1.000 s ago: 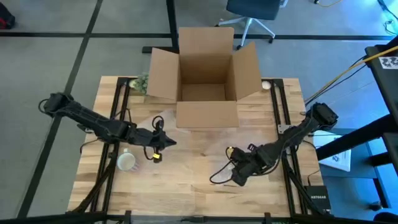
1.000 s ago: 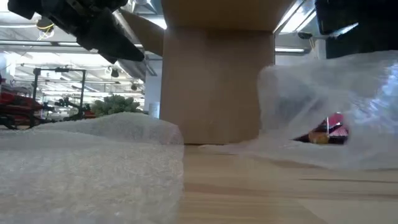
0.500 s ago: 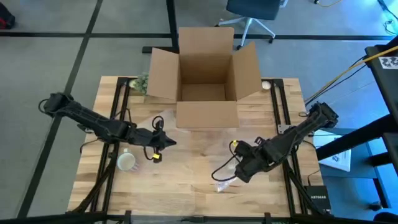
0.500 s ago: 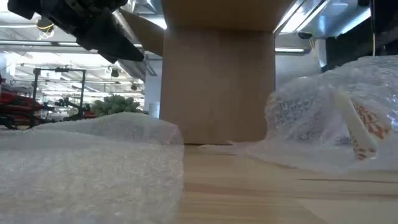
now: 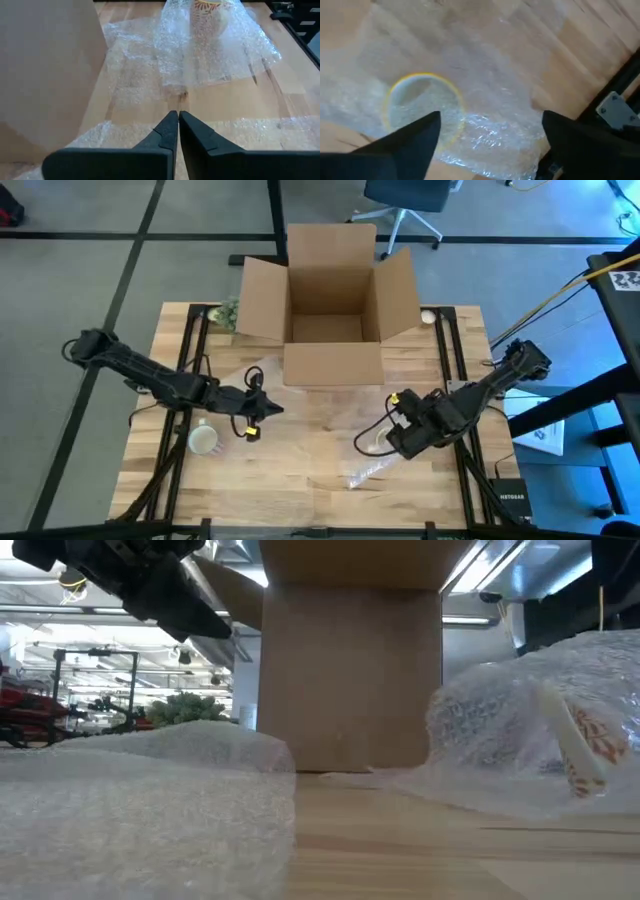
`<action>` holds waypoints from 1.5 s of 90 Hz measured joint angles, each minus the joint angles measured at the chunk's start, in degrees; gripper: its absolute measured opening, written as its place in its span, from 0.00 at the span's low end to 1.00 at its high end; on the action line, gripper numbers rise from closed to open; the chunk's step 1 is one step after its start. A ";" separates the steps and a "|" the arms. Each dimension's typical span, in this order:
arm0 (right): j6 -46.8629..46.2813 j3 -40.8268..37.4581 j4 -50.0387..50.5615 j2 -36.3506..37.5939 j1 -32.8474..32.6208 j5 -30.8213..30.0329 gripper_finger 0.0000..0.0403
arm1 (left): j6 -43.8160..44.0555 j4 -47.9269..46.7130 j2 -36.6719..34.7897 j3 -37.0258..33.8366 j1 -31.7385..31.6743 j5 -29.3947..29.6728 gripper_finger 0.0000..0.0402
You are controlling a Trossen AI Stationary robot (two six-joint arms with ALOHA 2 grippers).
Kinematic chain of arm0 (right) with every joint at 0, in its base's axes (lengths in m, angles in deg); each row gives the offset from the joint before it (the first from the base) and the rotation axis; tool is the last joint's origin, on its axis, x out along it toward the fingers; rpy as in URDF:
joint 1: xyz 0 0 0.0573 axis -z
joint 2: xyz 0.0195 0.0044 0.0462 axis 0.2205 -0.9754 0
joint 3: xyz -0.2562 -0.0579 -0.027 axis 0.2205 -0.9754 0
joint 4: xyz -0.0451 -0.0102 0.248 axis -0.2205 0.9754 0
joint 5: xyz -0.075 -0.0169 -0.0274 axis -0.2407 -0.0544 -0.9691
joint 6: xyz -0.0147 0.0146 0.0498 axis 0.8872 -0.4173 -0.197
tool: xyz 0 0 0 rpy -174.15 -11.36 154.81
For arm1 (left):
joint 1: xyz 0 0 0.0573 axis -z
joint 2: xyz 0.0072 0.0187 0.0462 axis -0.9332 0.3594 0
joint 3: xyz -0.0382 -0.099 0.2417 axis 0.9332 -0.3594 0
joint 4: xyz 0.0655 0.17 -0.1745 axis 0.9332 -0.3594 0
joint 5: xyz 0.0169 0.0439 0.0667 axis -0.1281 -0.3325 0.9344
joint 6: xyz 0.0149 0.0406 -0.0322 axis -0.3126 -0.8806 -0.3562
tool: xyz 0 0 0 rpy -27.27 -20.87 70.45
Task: Wrap mug
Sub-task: Wrap the orange mug with the bubble wrap
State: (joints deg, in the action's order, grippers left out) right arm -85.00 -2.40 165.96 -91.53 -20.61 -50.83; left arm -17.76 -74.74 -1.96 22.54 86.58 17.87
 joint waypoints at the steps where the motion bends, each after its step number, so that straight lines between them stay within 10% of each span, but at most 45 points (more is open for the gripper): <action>1: -0.04 -0.09 0.00 0.00 0.00 -0.03 0.88 | 0.01 0.00 0.00 0.00 0.00 0.00 0.00; 43: 10.92 -0.76 -9.01 -1.52 -4.05 -0.39 0.71 | 1.46 0.00 0.00 0.00 0.00 -0.01 0.00; 76: 21.02 -0.76 -12.80 -9.10 -1.99 1.24 0.04 | 1.56 -0.04 -0.04 -0.02 0.00 -0.01 0.00; 135: 24.52 -19.06 -37.14 -9.19 3.61 12.43 0.00 | 1.14 -0.01 -0.04 -0.02 -0.07 0.00 0.00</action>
State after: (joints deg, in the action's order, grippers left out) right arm -60.48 -21.46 128.82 -100.72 -17.00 -38.40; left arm -16.62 -74.75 -2.00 22.52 86.52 17.87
